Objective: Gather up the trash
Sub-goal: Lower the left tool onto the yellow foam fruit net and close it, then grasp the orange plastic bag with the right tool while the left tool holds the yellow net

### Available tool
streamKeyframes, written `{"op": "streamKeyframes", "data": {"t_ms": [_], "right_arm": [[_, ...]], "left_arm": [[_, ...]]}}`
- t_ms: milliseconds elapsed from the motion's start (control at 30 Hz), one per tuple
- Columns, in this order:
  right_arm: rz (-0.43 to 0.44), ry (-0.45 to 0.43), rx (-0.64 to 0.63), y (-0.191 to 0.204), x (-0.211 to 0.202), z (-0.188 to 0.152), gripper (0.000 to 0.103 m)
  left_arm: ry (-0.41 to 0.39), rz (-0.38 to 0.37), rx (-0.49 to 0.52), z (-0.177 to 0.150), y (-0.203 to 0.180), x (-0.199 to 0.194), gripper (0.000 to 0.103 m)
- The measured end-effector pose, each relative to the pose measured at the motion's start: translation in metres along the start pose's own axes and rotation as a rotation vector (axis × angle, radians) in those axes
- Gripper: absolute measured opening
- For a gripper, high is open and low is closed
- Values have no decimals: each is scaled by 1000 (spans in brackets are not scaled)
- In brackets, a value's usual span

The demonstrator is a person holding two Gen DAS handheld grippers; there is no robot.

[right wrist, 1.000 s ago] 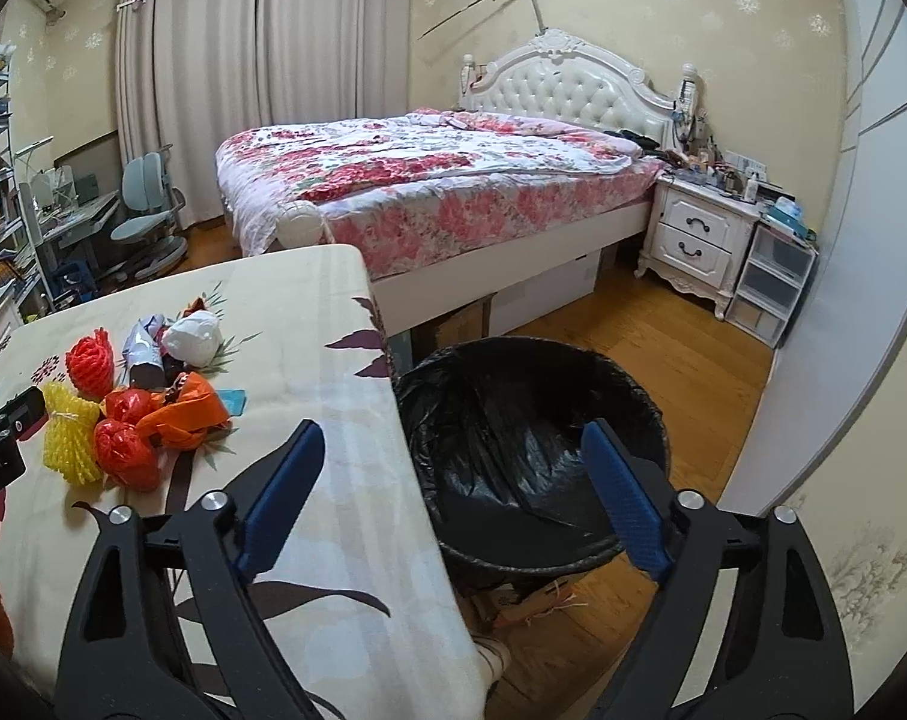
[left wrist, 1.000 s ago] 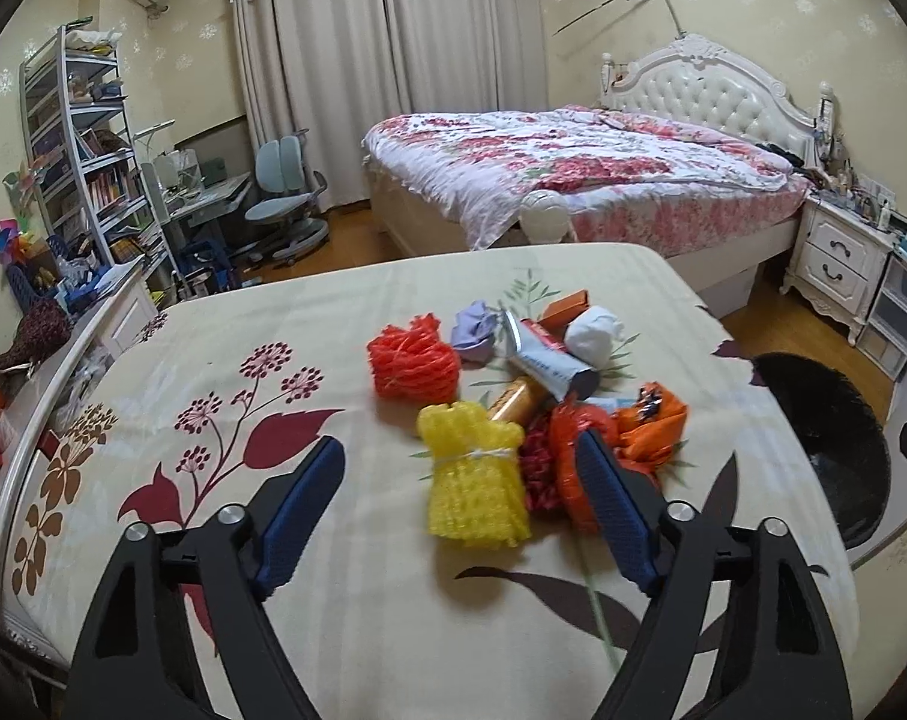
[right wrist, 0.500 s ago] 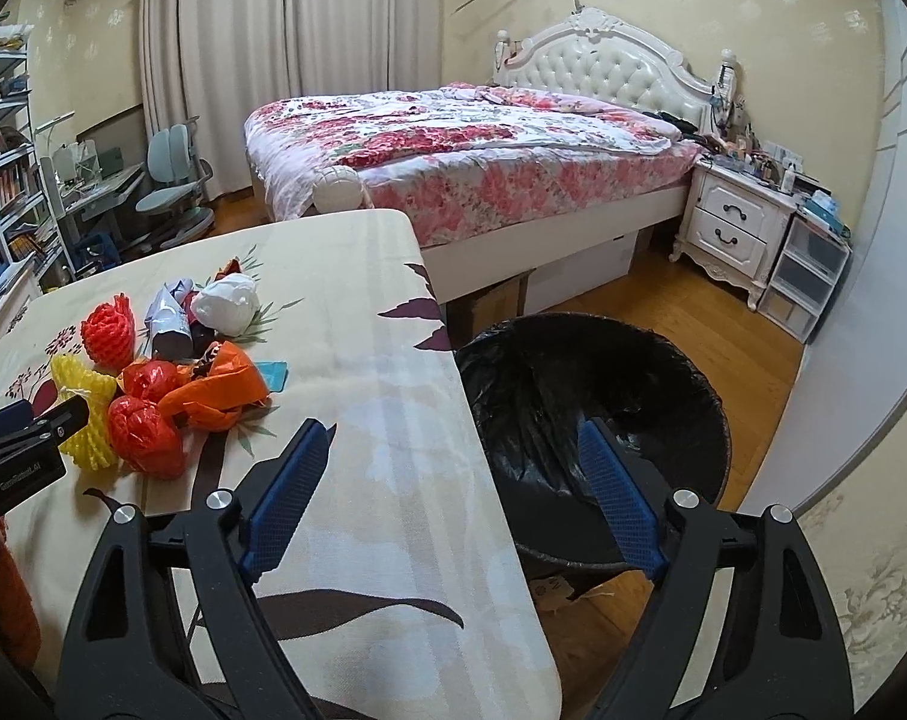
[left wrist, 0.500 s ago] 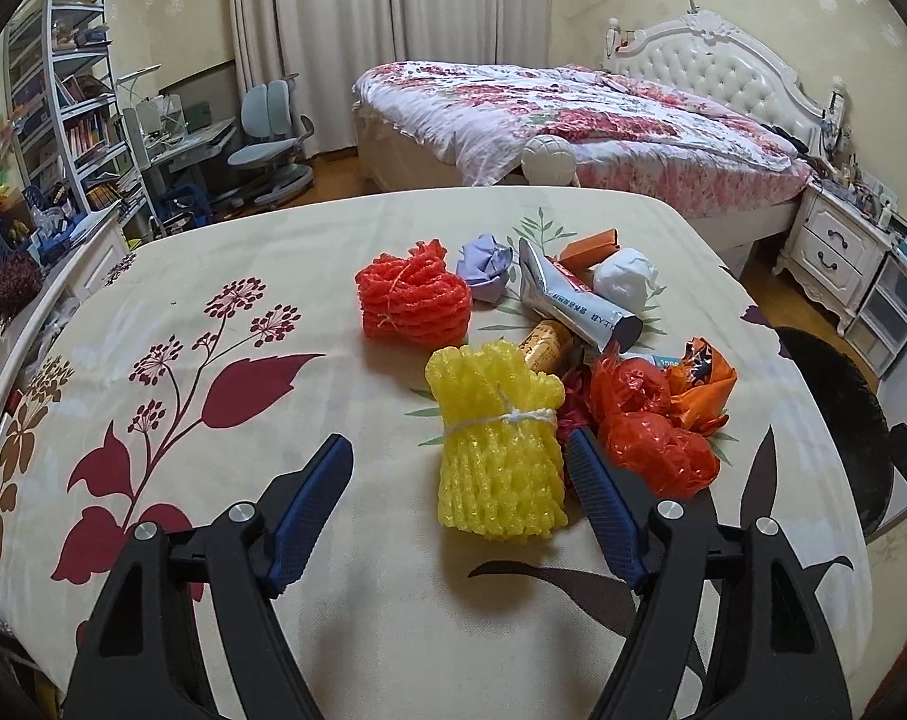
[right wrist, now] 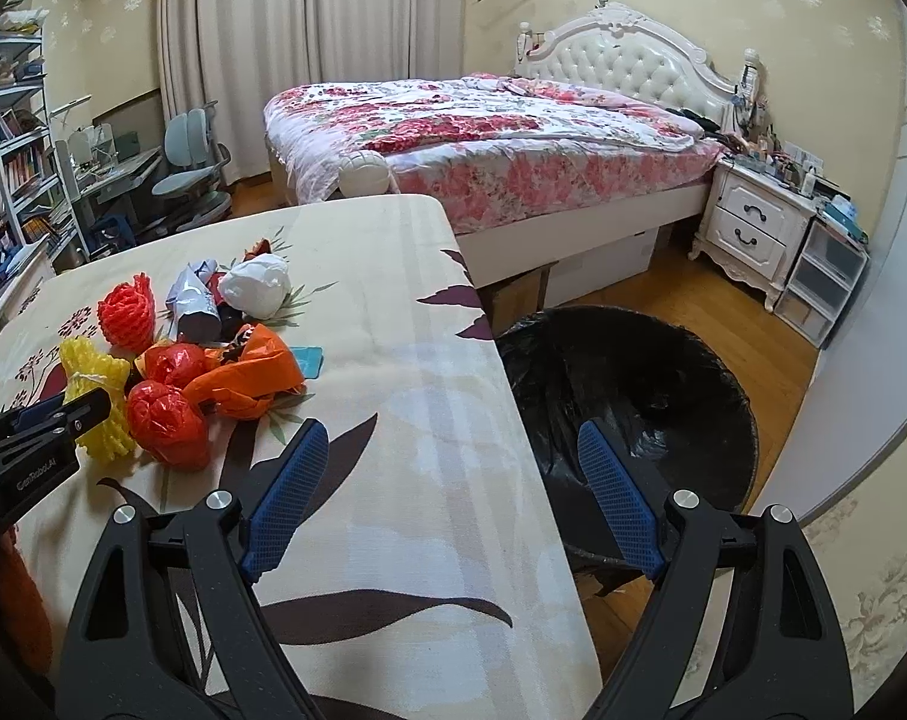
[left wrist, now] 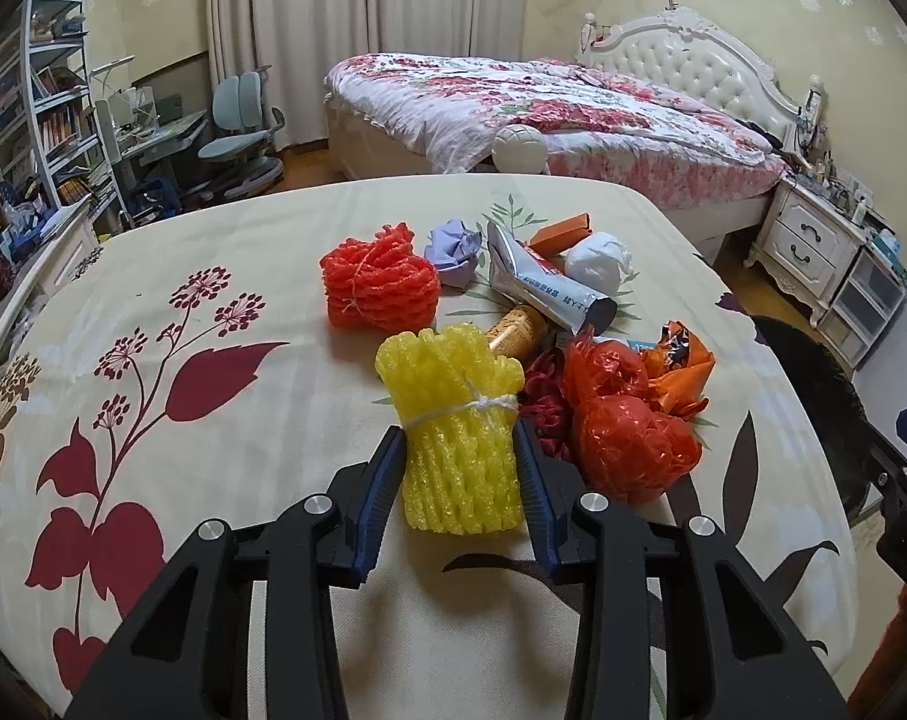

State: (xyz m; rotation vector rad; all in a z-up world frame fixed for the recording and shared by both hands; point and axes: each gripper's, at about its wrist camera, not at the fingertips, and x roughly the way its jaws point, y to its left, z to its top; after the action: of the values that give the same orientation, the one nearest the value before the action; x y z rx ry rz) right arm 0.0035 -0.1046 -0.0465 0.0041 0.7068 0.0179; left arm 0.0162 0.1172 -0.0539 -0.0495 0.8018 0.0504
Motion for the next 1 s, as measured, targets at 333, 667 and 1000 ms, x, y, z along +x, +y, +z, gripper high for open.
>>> {"op": "streamKeyframes", "data": {"t_ms": [333,667,1000], "right_arm": [[75,-18,-58,37,-4,8,79],[115,-10,-44,63,23,34,78],[119,77,-66,77,54,32,78]], "left_arm": [[-51,62,-30,3,30,-25,37],[-37,133,-85,0,71,-20,37],[-28,125,-86,-4,75,-16,37]]}}
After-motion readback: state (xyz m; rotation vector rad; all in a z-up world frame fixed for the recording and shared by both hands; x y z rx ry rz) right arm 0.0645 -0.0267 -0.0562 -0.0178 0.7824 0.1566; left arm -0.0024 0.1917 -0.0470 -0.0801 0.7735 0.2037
